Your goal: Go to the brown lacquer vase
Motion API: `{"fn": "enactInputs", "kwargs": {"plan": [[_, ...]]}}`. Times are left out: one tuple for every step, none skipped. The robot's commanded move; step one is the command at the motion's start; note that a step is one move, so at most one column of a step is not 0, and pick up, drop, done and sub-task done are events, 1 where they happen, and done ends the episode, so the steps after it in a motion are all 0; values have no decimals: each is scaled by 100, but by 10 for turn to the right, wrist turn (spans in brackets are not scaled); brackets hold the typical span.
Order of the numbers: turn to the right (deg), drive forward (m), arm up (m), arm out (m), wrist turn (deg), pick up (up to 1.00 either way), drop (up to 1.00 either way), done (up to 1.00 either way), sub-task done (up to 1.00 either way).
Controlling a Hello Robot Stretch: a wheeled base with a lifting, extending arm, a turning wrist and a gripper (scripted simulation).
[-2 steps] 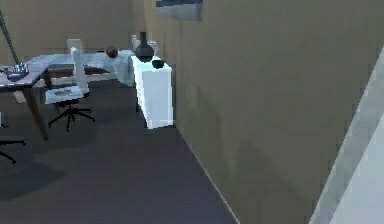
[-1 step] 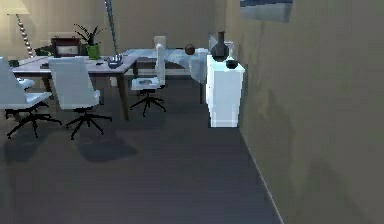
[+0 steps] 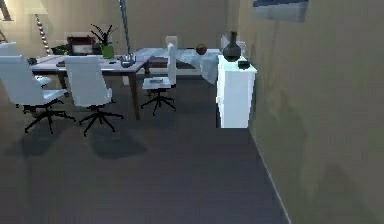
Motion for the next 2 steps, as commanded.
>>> {"fn": "enactInputs", "kwargs": {"plan": [[0,60,0,0,0,0,0,0,0],[-30,0,0,0,0,0,0,0,0]]}}
